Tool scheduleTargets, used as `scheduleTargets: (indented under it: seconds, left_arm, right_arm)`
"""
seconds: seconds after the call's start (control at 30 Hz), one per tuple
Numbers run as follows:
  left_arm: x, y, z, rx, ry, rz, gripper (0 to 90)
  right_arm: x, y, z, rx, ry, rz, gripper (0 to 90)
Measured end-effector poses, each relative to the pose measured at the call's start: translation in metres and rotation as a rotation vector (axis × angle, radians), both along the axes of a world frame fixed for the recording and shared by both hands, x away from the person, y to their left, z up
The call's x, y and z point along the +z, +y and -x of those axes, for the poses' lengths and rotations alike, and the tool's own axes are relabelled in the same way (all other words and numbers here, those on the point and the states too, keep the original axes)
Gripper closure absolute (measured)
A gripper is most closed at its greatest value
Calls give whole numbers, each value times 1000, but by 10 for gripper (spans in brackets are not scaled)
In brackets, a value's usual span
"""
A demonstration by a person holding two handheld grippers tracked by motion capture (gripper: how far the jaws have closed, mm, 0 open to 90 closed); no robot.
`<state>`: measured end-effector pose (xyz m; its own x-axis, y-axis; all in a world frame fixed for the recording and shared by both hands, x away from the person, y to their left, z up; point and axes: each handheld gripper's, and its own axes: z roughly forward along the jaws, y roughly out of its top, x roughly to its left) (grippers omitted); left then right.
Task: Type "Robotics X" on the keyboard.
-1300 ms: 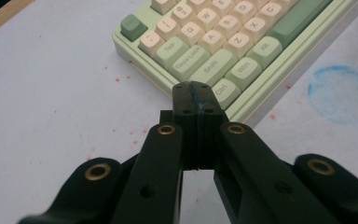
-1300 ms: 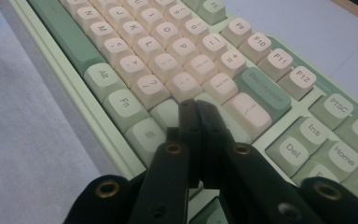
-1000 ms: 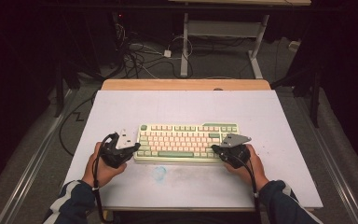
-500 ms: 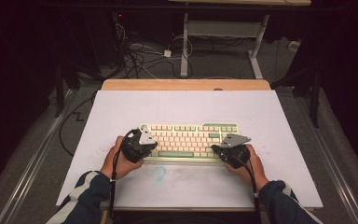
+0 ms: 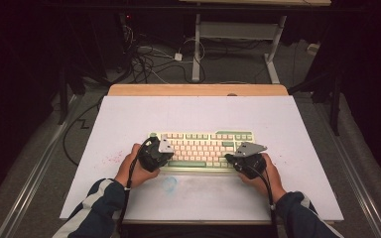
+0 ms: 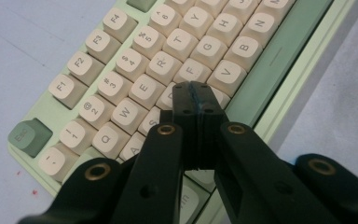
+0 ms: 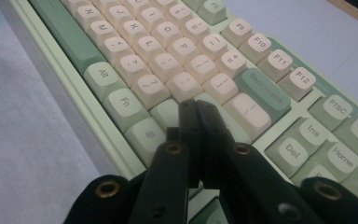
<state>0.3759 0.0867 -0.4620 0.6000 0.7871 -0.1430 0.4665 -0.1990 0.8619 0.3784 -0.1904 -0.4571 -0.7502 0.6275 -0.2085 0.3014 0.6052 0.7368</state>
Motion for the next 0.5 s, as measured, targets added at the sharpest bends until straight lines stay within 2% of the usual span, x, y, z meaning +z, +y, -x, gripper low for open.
scheduleTargets:
  seconds: [0.33,0.5]
  left_arm:
    - [-2,0,-1,7,-1,-3,870]
    - [-4,0,-1,3,4,-17,870]
  right_arm:
    - [0,0,0,0,-1,0,900]
    - [0,0,0,-1,0,0,900]
